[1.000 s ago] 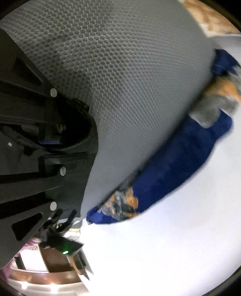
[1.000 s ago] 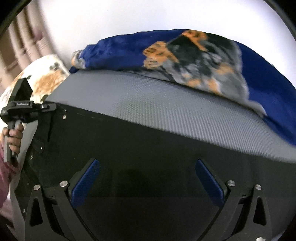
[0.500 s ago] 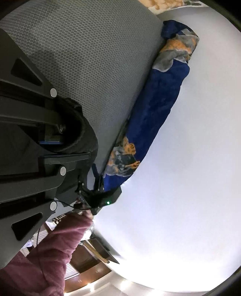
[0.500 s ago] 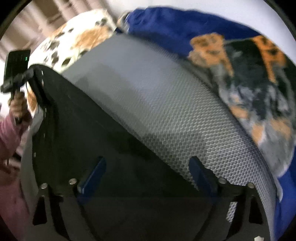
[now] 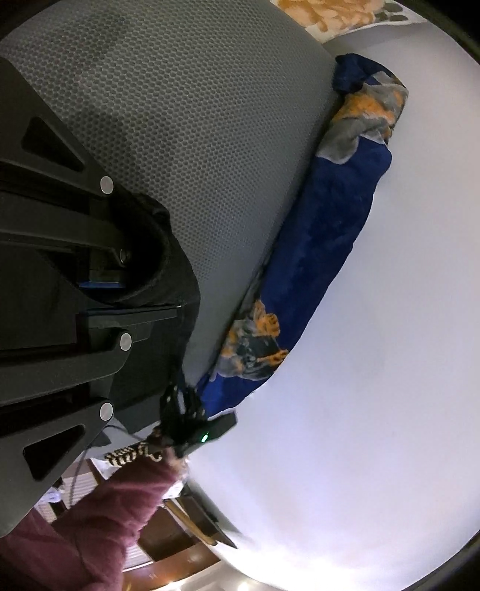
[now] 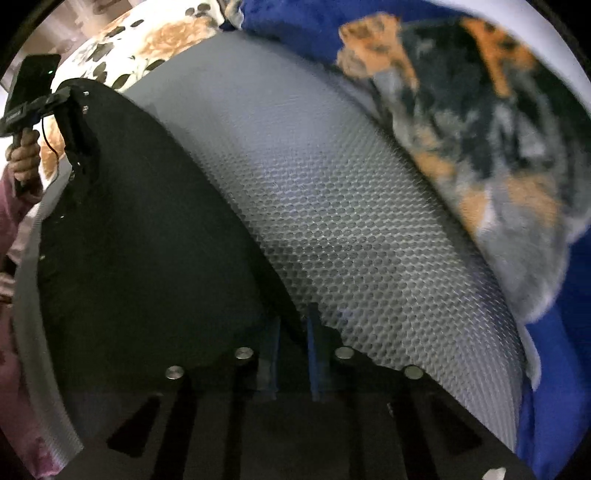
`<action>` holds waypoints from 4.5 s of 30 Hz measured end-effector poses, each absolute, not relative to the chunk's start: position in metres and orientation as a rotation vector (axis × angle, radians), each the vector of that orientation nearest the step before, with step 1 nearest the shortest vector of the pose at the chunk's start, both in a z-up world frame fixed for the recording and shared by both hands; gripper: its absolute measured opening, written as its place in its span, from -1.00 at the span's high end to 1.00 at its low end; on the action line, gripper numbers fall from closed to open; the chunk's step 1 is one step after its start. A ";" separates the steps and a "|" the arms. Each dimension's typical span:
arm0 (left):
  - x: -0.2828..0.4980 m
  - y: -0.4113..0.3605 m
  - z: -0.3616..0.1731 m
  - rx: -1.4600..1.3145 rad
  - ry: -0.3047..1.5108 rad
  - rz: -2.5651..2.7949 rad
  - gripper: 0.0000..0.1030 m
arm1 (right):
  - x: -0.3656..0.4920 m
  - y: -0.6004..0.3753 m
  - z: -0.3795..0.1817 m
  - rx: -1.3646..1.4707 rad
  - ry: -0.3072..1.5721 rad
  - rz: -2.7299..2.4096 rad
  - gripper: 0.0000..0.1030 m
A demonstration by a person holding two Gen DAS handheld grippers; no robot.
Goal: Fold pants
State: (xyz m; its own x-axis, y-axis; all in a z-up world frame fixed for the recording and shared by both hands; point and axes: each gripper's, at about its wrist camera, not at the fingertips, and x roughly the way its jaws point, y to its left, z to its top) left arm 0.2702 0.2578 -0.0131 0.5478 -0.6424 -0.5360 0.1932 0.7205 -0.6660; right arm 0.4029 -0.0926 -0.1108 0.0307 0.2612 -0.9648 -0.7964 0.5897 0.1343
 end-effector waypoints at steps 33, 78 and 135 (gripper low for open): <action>0.040 0.232 -0.050 -0.247 1.255 -0.512 0.61 | 0.070 -0.125 -0.088 -0.362 1.218 0.466 0.87; 0.047 0.253 -0.071 -0.343 1.342 -0.199 0.63 | 0.018 -0.107 -0.068 -0.281 1.225 0.433 0.87; 0.009 -0.098 -0.046 0.338 1.005 -0.904 -0.24 | 0.062 -0.237 -0.087 0.681 1.243 0.321 0.44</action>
